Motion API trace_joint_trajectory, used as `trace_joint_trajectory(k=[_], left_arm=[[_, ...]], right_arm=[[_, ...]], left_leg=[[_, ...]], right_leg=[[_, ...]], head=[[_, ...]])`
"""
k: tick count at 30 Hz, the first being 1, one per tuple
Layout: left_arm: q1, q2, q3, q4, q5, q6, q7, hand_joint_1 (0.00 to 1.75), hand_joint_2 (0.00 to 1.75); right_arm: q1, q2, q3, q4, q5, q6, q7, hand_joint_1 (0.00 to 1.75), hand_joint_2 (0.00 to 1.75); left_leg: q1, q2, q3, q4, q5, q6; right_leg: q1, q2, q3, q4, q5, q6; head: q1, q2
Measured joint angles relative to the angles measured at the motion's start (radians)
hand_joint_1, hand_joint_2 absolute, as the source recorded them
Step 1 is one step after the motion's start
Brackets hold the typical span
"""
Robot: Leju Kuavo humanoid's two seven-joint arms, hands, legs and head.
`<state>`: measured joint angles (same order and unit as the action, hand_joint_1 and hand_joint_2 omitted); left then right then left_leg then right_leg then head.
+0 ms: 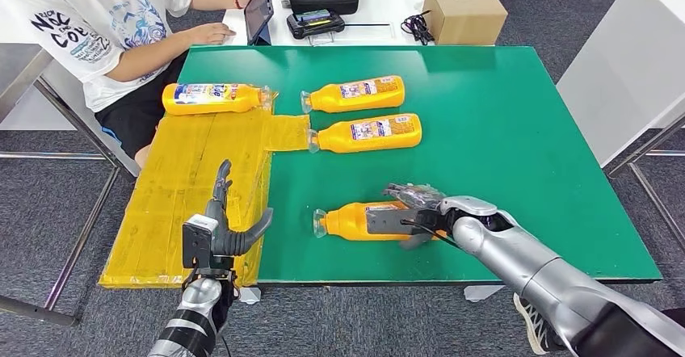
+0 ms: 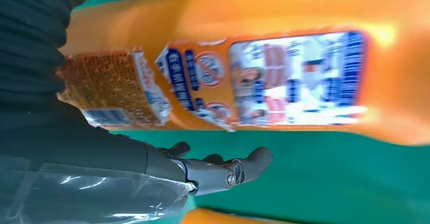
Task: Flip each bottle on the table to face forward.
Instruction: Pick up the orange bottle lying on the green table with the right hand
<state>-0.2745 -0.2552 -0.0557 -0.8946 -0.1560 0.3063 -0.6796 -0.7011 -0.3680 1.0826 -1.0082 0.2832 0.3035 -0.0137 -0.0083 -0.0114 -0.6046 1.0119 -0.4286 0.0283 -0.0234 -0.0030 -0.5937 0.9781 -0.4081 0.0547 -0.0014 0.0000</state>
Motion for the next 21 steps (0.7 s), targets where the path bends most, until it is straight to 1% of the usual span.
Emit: trace_joint_trajectory(k=[6, 14, 15, 16, 18, 19, 20, 21], left_arm=[[0.000, 0.000, 0.000, 0.000, -0.002, -0.005, 0.001, 0.00, 1.75], [-0.005, -0.004, 0.000, 0.013, -0.004, -0.009, 0.001, 0.00, 1.75], [-0.006, -0.005, 0.000, 0.015, -0.004, -0.010, 0.001, 0.00, 1.75], [-0.007, -0.005, 0.000, 0.017, -0.004, -0.011, 0.001, 0.00, 1.75], [-0.008, -0.006, 0.000, 0.021, -0.003, -0.012, 0.001, 0.00, 1.75], [-0.009, -0.006, 0.000, 0.022, -0.003, -0.012, 0.001, 0.00, 1.75], [-0.010, -0.006, 0.000, 0.024, -0.002, -0.012, 0.001, 0.00, 1.75], [-0.010, -0.006, 0.000, 0.025, -0.002, -0.012, 0.001, 0.00, 1.75]], right_arm=[[0.023, 0.009, -0.001, 0.036, 0.074, -0.033, 0.011, 0.00, 1.75], [0.022, 0.042, -0.010, 0.101, 0.130, -0.031, -0.007, 0.02, 1.75], [0.021, 0.045, -0.011, 0.107, 0.132, -0.029, -0.009, 0.17, 1.75], [0.019, 0.049, -0.011, 0.113, 0.135, -0.027, -0.010, 0.53, 1.75], [0.016, 0.056, -0.011, 0.125, 0.140, -0.022, -0.014, 1.35, 1.75], [0.014, 0.060, -0.011, 0.132, 0.142, -0.021, -0.015, 1.63, 1.75], [0.013, 0.065, -0.012, 0.138, 0.144, -0.020, -0.017, 1.71, 1.75], [0.013, 0.070, -0.012, 0.144, 0.146, -0.022, -0.019, 1.74, 1.75]], left_leg=[[0.000, 0.000, 0.000, 0.000, 0.000, 0.000], [0.000, 0.000, 0.004, 0.000, 0.000, 0.000], [0.000, 0.001, 0.005, 0.000, 0.000, 0.000], [0.000, 0.001, 0.006, 0.000, 0.000, 0.000], [0.000, 0.001, 0.007, 0.000, 0.000, 0.000], [0.000, 0.001, 0.008, 0.000, 0.000, 0.000], [0.000, 0.001, 0.008, 0.000, 0.000, 0.000], [0.000, 0.001, 0.009, 0.000, 0.000, 0.000]], right_leg=[[0.000, 0.000, 0.000, 0.000, 0.000, 0.000], [0.000, 0.000, 0.004, 0.000, 0.000, 0.000], [0.000, 0.000, 0.005, 0.000, 0.000, 0.000], [0.000, 0.000, 0.005, 0.000, 0.000, 0.000], [0.000, 0.000, 0.007, -0.001, 0.000, 0.000], [0.000, 0.000, 0.007, -0.001, 0.000, 0.000], [0.000, 0.001, 0.008, -0.001, 0.000, 0.000], [0.000, 0.001, 0.008, -0.001, 0.000, 0.000]], head=[[0.000, 0.000], [0.000, 0.000], [0.000, 0.000], [0.000, 0.000], [0.000, 0.000], [0.000, 0.000], [0.000, 0.000], [0.000, 0.000]])
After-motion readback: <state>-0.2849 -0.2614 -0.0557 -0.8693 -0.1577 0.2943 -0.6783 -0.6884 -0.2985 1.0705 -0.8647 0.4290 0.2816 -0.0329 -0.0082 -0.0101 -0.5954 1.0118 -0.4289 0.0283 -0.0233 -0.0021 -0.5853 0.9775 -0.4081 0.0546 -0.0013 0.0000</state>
